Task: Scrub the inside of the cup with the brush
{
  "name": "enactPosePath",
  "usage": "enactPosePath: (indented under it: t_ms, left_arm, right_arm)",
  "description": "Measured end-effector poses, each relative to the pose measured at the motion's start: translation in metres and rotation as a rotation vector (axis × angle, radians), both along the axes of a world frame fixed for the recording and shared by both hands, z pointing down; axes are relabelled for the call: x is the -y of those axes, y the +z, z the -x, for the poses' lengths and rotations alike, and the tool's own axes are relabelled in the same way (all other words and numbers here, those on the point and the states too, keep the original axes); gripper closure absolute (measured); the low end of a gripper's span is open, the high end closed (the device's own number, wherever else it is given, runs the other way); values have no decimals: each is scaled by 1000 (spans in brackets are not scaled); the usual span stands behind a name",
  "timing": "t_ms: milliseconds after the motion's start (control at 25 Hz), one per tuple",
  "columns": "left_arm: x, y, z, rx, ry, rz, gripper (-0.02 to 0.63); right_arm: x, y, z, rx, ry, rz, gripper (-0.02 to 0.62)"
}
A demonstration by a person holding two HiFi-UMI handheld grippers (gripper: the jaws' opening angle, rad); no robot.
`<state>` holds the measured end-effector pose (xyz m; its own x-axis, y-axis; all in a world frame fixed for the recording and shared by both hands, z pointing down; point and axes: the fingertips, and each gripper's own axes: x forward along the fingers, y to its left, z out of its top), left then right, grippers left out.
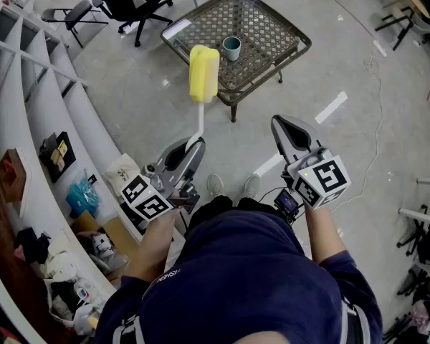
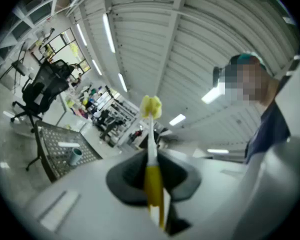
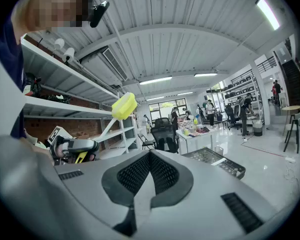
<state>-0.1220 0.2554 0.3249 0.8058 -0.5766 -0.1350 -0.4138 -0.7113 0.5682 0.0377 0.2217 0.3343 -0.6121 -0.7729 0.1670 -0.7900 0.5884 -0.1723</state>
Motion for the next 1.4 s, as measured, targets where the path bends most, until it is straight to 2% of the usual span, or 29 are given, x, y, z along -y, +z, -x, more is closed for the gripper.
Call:
enactPosePath:
  t_ms: [440, 1000, 1400]
  left_arm:
    - [0, -2, -7, 5, -3, -7, 575]
    - [-21, -3, -49, 3, -50, -38, 577]
    - [-18, 4, -42, -15, -89, -11, 577]
  right_arm:
    - [2, 2, -13, 29, 19, 19, 588]
    - [-20, -5, -49, 52, -40, -5, 588]
    - [-21, 1, -51, 58, -64, 21, 588]
